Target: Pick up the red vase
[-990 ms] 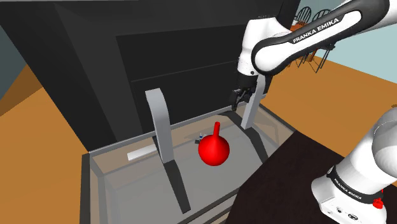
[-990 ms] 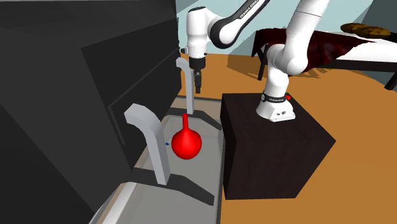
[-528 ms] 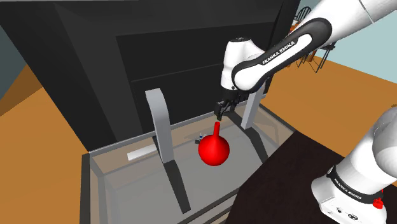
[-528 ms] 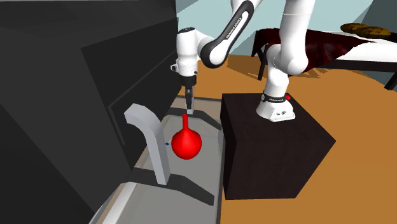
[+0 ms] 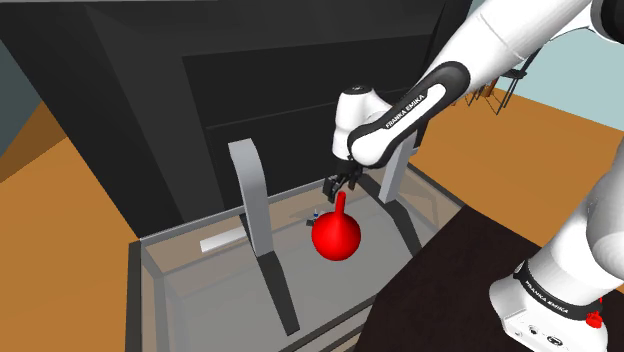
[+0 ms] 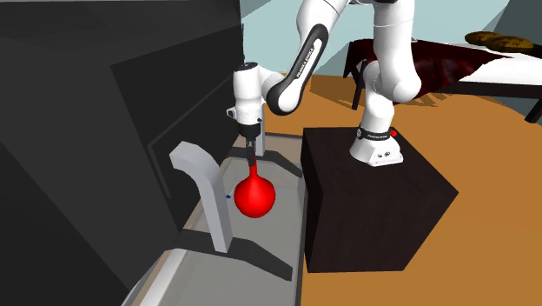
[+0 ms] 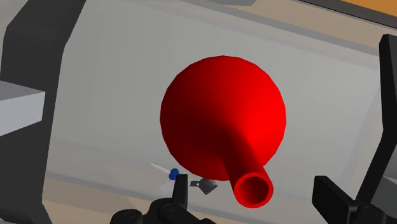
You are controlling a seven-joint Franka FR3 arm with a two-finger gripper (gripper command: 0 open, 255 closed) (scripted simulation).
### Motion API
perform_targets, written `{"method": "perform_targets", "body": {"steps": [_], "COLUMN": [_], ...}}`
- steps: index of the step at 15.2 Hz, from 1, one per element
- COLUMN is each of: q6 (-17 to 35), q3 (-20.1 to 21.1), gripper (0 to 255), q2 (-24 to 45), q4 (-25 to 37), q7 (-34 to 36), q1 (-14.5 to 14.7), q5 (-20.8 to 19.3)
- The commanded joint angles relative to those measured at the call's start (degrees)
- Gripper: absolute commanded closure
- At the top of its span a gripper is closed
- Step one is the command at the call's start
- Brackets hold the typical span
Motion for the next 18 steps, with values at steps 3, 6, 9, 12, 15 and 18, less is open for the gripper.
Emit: {"method": "perform_targets", "body": {"steps": [3, 6, 9, 12, 15, 18], "q6": [2.5, 2.4, 2.4, 2.4, 1.8, -0.3], "q3": [-0.3, -0.3, -0.3, -0.3, -0.2, 0.1], "gripper": [0, 255, 255, 255, 255, 255], "q2": [2.6, 2.5, 2.5, 2.6, 1.9, -0.2], "q4": [0.1, 0.1, 0.1, 0.2, 0.1, 0.1], "q7": [0.5, 0.5, 0.5, 0.5, 0.4, 0.0], "q1": [0.3, 0.3, 0.3, 0.2, 0.2, 0.0], "q5": [-0.7, -0.7, -0.7, -0.7, -0.5, 0.1]}}
